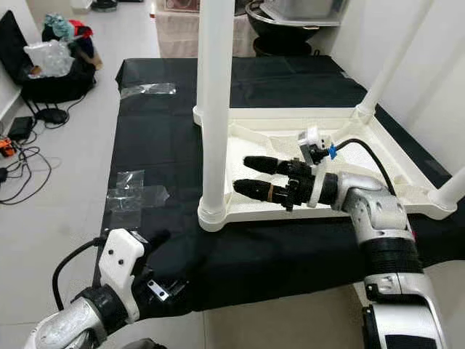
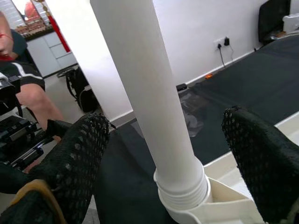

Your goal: Building children table

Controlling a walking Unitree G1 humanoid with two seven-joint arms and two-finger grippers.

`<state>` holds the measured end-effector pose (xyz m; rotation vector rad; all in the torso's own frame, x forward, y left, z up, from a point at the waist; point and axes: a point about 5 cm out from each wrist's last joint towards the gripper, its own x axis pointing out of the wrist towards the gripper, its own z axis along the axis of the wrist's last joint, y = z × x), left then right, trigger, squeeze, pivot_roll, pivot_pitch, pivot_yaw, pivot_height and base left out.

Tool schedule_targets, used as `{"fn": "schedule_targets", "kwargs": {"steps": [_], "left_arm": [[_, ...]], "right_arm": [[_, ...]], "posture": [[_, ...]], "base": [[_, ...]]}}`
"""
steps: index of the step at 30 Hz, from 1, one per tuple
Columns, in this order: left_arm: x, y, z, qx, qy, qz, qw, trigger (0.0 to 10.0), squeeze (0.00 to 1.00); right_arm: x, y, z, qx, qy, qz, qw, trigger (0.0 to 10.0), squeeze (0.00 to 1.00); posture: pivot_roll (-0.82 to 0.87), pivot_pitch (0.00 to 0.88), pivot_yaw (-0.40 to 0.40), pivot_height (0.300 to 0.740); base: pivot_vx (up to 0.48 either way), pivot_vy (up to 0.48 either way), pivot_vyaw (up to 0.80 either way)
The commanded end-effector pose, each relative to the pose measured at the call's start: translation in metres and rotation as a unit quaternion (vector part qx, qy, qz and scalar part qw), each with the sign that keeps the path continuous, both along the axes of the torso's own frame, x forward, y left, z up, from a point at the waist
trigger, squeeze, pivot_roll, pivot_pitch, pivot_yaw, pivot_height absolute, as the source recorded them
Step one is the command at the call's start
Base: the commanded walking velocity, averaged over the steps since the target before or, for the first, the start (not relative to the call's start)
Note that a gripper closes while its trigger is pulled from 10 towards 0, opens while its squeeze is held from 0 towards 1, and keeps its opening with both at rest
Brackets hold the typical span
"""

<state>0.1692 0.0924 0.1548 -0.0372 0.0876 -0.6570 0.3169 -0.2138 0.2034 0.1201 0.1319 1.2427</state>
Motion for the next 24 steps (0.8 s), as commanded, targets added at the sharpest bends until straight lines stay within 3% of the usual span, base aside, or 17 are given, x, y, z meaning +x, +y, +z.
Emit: {"fn": "schedule_targets", "kwargs": {"steps": [1, 2, 8, 10, 21, 24], "left_arm": [[-0.003, 0.0, 0.002, 0.004, -0.008, -0.006, 1.0, 10.0, 0.0], [-0.003, 0.0, 0.002, 0.005, -0.008, -0.007, 1.0, 10.0, 0.0], [-0.003, 0.001, 0.003, 0.007, -0.011, -0.005, 1.0, 10.0, 0.0], [0.0, 0.002, 0.003, 0.029, -0.026, 0.003, 0.999, 10.0, 0.0], [0.003, -0.004, 0.011, 0.013, -0.04, -0.003, 0.999, 10.0, 0.0], [0.003, -0.004, 0.011, 0.013, -0.04, -0.003, 0.999, 10.0, 0.0]], "right_arm": [[0.001, 0.006, 0.001, 0.0, -0.013, 0.015, 1.0, 10.0, 1.0], [0.002, 0.009, 0.002, 0.003, -0.021, 0.021, 1.0, 10.0, 0.0], [0.006, 0.019, 0.008, 0.018, -0.048, 0.03, 0.998, 10.0, 0.0], [0.007, 0.026, 0.012, 0.026, -0.064, 0.038, 0.997, 10.0, 0.0], [0.011, 0.055, 0.017, 0.042, -0.082, 0.067, 0.994, 10.0, 0.0], [0.011, 0.055, 0.017, 0.042, -0.082, 0.067, 0.994, 10.0, 0.0]], "posture": [[0.08, 0.102, -0.074, 0.74], [0.08, 0.102, -0.074, 0.74], [0.08, 0.104, -0.073, 0.74], [0.08, 0.106, -0.074, 0.74], [0.08, 0.118, -0.074, 0.74], [0.08, 0.118, -0.074, 0.74]], "base": [[0.0, 0.0, 0.0], [0.0, 0.0, 0.0], [0.0, 0.0, 0.0], [0.0, 0.0, 0.0], [0.0, 0.0, 0.0], [0.0, 0.0, 0.0]]}}
